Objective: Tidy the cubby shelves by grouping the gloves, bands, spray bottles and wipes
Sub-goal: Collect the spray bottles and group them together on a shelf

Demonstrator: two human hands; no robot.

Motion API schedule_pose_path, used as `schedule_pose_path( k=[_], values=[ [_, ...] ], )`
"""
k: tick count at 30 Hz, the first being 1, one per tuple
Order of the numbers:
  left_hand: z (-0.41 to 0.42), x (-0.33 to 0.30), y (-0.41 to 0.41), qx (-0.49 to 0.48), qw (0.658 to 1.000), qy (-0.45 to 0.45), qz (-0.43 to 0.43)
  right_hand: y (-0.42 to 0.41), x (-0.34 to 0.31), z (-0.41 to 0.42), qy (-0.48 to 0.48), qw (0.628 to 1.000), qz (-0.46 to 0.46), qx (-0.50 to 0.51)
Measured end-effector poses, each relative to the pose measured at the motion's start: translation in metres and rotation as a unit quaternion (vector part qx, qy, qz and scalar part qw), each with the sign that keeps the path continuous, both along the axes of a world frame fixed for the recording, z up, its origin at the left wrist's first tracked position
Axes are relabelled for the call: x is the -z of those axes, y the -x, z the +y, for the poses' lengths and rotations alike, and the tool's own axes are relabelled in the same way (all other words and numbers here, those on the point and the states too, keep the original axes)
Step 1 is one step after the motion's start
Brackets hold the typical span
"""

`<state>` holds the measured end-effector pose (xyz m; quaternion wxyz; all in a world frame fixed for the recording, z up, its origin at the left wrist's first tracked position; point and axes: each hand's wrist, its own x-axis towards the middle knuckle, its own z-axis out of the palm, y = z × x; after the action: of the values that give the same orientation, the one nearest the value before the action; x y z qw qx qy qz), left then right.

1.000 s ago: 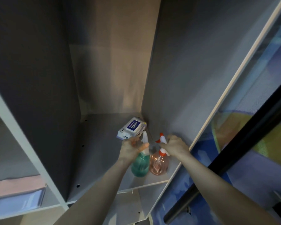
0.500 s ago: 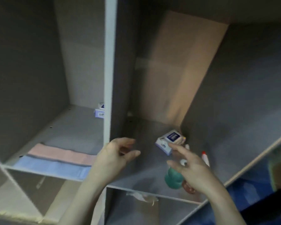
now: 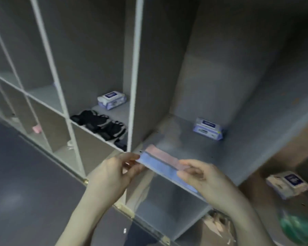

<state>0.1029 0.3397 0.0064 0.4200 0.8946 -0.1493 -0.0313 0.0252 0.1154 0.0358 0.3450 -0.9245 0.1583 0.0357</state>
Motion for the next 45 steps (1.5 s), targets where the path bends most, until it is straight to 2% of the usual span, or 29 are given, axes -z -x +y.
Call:
schedule_pose_path(
  k=[4, 10, 15, 24, 34, 40, 45],
  values=[
    [0.095, -0.004, -0.027, -0.049, 0.998, -0.04, -0.014, -0.05, 0.001, 0.084, -0.016, 0.999, 0.001, -0.03],
    [0.181, 0.001, -0.078, -0.095, 0.994, -0.047, -0.003, -0.109, 0.015, 0.159, -0.031, 0.997, 0.041, -0.051],
    [0.213, 0.006, -0.131, -0.104, 0.993, -0.052, -0.006, -0.168, 0.019, 0.195, -0.016, 0.996, 0.048, -0.07],
    [0.26, -0.005, -0.255, -0.119, 0.99, -0.07, -0.032, -0.302, 0.017, 0.256, 0.029, 0.993, -0.014, -0.116],
    [0.333, 0.006, -0.377, -0.187, 0.98, -0.064, -0.023, -0.453, 0.031, 0.348, 0.005, 0.978, -0.001, -0.206],
    [0.383, 0.027, -0.46, -0.176, 0.978, -0.108, -0.016, -0.529, 0.048, 0.404, 0.032, 0.977, 0.023, -0.209],
    [0.44, 0.026, -0.549, -0.111, 0.988, -0.101, -0.038, -0.6, 0.066, 0.46, 0.072, 0.986, 0.027, -0.145]
  ],
)
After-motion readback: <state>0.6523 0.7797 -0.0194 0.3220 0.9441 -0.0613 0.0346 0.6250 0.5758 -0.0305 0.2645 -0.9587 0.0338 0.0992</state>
